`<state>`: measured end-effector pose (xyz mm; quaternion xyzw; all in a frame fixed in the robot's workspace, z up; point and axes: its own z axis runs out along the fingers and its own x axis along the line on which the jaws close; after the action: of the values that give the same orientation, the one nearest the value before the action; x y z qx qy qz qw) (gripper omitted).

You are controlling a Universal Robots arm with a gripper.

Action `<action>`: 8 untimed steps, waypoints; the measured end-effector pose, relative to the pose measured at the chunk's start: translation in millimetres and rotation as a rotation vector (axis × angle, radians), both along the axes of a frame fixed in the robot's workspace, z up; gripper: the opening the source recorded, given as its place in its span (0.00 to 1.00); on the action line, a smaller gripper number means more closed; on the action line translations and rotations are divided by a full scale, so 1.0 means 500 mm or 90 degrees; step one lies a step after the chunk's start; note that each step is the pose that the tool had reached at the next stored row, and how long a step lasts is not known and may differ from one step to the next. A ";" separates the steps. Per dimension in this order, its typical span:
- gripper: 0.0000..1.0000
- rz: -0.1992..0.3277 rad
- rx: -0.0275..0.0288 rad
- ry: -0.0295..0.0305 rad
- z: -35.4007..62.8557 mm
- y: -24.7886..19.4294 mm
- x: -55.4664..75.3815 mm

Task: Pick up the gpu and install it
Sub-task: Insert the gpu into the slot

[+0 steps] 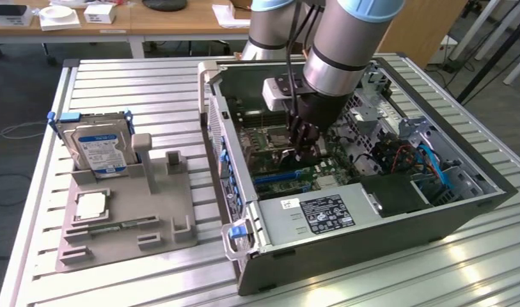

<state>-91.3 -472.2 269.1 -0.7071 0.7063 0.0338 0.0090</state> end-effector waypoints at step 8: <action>0.27 0.000 0.0000 -0.0001 -0.007 0.0056 -0.001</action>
<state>-91.9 -469.4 265.5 -0.7070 0.7064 0.0337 0.0091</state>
